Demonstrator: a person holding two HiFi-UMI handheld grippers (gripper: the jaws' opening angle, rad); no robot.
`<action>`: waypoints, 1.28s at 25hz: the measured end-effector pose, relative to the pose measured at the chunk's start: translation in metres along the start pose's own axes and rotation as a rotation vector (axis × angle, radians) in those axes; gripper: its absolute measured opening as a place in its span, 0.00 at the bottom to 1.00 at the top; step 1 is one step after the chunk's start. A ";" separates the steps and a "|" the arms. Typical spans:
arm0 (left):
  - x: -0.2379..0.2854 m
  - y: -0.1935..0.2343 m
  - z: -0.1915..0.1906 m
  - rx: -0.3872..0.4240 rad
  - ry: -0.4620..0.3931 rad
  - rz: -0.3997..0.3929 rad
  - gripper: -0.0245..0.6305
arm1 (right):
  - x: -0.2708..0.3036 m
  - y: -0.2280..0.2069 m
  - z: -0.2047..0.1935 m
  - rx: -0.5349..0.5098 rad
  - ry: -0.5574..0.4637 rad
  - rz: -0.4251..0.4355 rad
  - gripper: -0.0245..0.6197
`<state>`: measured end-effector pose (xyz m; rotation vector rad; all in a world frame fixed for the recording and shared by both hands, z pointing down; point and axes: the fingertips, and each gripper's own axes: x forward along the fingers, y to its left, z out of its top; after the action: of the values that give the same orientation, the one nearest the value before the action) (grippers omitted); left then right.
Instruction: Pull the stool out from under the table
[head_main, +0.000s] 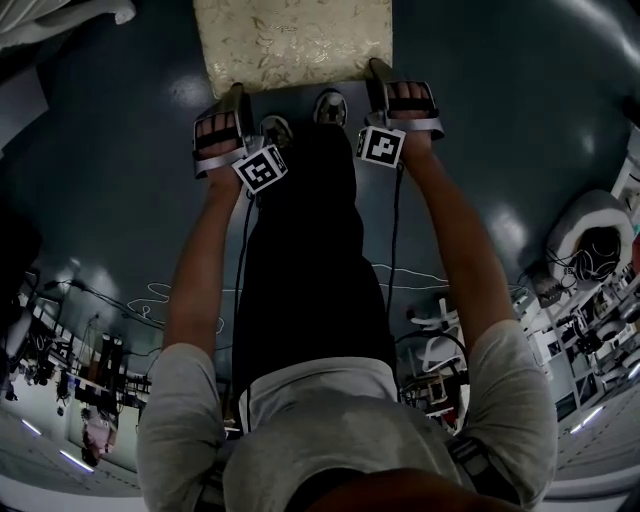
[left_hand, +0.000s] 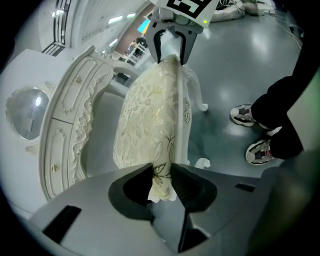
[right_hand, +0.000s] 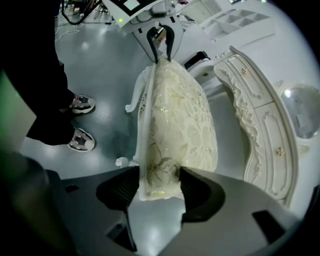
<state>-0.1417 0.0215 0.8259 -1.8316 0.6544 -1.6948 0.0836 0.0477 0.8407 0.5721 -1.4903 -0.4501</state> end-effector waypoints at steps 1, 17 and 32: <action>0.000 0.001 -0.005 -0.003 0.008 0.000 0.22 | 0.000 0.000 0.004 0.002 0.011 0.001 0.45; -0.006 0.005 0.035 0.009 0.012 -0.095 0.18 | -0.018 -0.008 -0.031 0.110 0.107 0.044 0.28; -0.082 0.088 0.062 -0.625 -0.173 -0.302 0.04 | -0.122 -0.099 0.046 1.047 -0.152 0.152 0.06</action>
<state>-0.0853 0.0172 0.7030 -2.5909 0.9469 -1.5919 0.0390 0.0398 0.6838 1.2363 -1.8481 0.4736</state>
